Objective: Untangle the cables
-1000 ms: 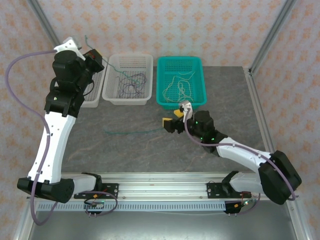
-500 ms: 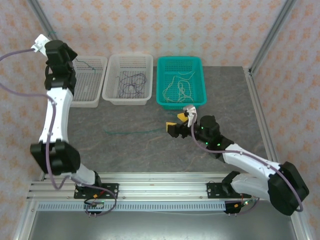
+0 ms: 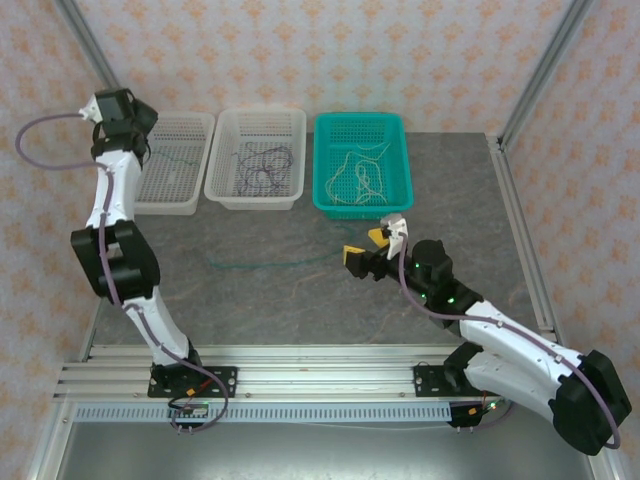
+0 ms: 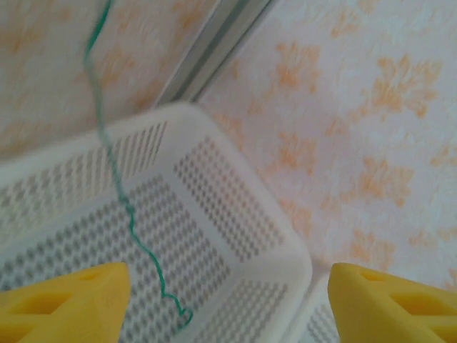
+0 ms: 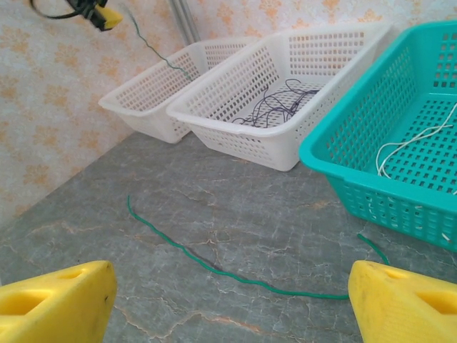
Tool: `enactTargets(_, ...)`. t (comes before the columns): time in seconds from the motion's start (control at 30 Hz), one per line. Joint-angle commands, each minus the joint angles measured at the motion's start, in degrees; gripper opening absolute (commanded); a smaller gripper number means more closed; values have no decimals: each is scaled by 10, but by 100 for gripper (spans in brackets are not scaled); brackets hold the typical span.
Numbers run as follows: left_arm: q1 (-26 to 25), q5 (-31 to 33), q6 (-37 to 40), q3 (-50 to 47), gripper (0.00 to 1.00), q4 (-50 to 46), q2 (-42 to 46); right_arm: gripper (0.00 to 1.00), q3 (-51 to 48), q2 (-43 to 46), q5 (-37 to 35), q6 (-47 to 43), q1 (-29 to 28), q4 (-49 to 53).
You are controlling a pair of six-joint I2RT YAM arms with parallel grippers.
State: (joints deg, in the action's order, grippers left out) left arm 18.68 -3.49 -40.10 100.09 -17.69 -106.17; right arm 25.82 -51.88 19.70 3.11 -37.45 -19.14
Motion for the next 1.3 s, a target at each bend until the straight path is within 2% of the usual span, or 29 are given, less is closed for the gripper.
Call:
enactTargets(0.0, -11, -31, -50, -77, 72, 29, 127, 85, -2, 7, -14, 6, -4, 3)
enactTargets(0.13, -34, -23, -71, -174, 69, -3, 237, 86, 1, 3, -17, 11, -3, 5)
enactTargets(0.23, -84, -20, -65, -259, 68, 4, 321, 86, 6, -1, -22, 27, -3, 14)
enactTargets(0.3, -122, -10, -60, -299, 68, -25, 372, 86, 13, -7, -23, 41, -3, 29)
enactTargets(0.47, -202, 51, -70, -403, 67, -98, 473, 84, 32, -26, -15, 81, -4, 54)
enactTargets(0.6, -211, 86, -98, -480, 67, -145, 516, 84, 57, -47, 1, 103, -4, 79)
enactTargets(0.7, -211, 80, -88, -526, 68, -130, 499, 84, 68, -58, 9, 114, -3, 87)
enactTargets(0.83, -211, 55, -78, -563, 68, -72, 429, 84, 73, -60, 8, 116, -4, 95)
enactTargets(1.0, -211, 76, -79, -574, 68, -17, 336, 84, 73, -51, 5, 115, -4, 107)
enactTargets(1.13, -211, 93, -66, -557, 67, -15, 279, 85, 65, -40, -4, 112, -4, 108)
enactTargets(1.27, -211, 106, -82, -564, 61, -28, 251, 85, 66, -43, -7, 107, -4, 107)
